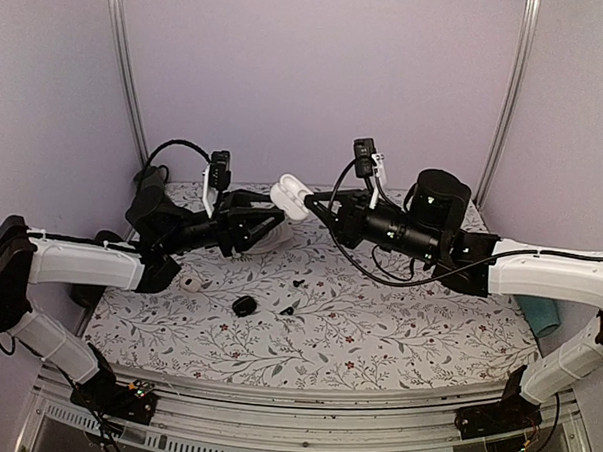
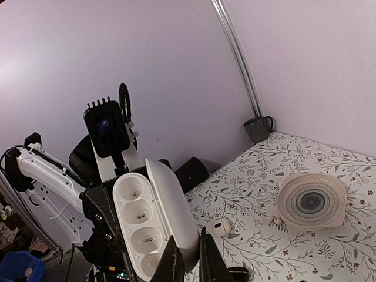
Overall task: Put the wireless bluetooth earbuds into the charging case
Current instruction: Pass from the right arm to the left
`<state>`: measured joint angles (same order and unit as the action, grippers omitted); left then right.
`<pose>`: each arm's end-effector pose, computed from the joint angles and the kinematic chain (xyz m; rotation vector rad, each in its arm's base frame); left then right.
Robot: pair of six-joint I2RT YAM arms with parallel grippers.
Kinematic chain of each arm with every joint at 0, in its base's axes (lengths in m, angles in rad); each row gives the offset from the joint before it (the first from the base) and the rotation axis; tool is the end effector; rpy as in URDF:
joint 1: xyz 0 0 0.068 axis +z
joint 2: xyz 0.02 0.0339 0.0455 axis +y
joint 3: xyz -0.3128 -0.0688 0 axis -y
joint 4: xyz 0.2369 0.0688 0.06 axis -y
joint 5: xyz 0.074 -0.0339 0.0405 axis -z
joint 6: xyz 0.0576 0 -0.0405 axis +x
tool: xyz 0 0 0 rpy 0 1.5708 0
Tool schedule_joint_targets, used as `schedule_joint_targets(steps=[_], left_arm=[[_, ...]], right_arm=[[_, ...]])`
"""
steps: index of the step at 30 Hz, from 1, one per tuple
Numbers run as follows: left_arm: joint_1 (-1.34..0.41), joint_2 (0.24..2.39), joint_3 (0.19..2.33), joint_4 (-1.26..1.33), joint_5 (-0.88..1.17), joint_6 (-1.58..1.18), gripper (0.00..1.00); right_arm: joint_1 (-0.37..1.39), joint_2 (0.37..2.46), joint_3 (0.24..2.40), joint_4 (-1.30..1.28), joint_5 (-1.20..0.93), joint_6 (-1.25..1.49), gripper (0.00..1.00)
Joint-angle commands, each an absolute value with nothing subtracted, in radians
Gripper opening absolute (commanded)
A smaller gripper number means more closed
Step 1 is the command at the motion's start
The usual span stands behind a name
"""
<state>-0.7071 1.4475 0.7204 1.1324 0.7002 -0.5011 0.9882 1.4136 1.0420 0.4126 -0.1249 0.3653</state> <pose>0.2092 -0.2276 0.3578 0.8041 1.1532 -1.4293 0.1836 0.2917 0.3977 -0.6068 1.5347 1.1548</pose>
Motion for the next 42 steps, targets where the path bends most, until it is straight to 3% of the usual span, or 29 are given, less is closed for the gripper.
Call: schedule_joint_targets(steps=[1,8,30,42], left_arm=[[-0.721,1.462,0.729,1.166,0.694,-0.511,0.43],[-0.721,1.466,0.731,1.174,0.684,-0.522,0.40],[-0.721,1.482,0.750,1.200,0.701,-0.566,0.42],[-0.718,1.493,0.755,1.224,0.743,-0.588,0.26]], right_arm=[[0.997,1.426,1.034,0.474,-0.093,0.390,0.03],[0.998,1.426,1.034,0.482,-0.098,0.396,0.03],[1.013,1.444,1.035,0.462,-0.086,0.374,0.03],[1.015,1.449,1.042,0.455,-0.089,0.367,0.04]])
